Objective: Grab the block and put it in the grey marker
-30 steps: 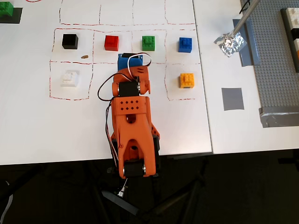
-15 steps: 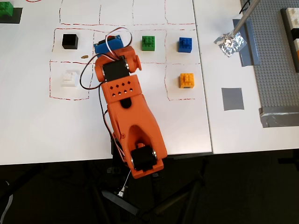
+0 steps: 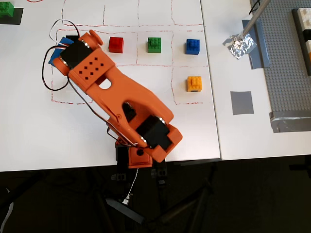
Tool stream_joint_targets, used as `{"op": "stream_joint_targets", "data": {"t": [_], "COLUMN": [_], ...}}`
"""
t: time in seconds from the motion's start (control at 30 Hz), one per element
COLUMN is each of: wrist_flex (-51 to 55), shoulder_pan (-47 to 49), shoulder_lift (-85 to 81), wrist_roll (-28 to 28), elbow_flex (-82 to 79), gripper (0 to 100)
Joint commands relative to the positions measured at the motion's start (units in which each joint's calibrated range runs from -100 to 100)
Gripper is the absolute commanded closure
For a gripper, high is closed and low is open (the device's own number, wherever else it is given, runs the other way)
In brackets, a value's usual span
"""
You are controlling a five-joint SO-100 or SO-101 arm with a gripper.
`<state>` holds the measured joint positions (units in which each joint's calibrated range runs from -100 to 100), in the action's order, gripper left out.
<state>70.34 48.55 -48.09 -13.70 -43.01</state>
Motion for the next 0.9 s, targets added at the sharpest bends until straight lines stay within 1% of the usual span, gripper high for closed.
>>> {"op": "stream_joint_targets", "data": {"t": [0.0, 0.07, 0.23, 0.33, 0.77, 0.87], "wrist_flex": [0.0, 0.0, -2.4, -3.2, -4.2, -4.9], "shoulder_pan": [3.5, 5.5, 9.0, 9.9, 10.8, 10.3], "shoulder_lift": [2.6, 5.8, 11.9, 15.0, 25.6, 27.5], "wrist_roll": [-1.2, -2.0, -3.7, -4.2, -5.7, -6.4], "elbow_flex": [5.7, 6.4, 7.6, 8.3, 11.2, 11.4], "gripper": [96, 93, 92, 87, 72, 69]}}
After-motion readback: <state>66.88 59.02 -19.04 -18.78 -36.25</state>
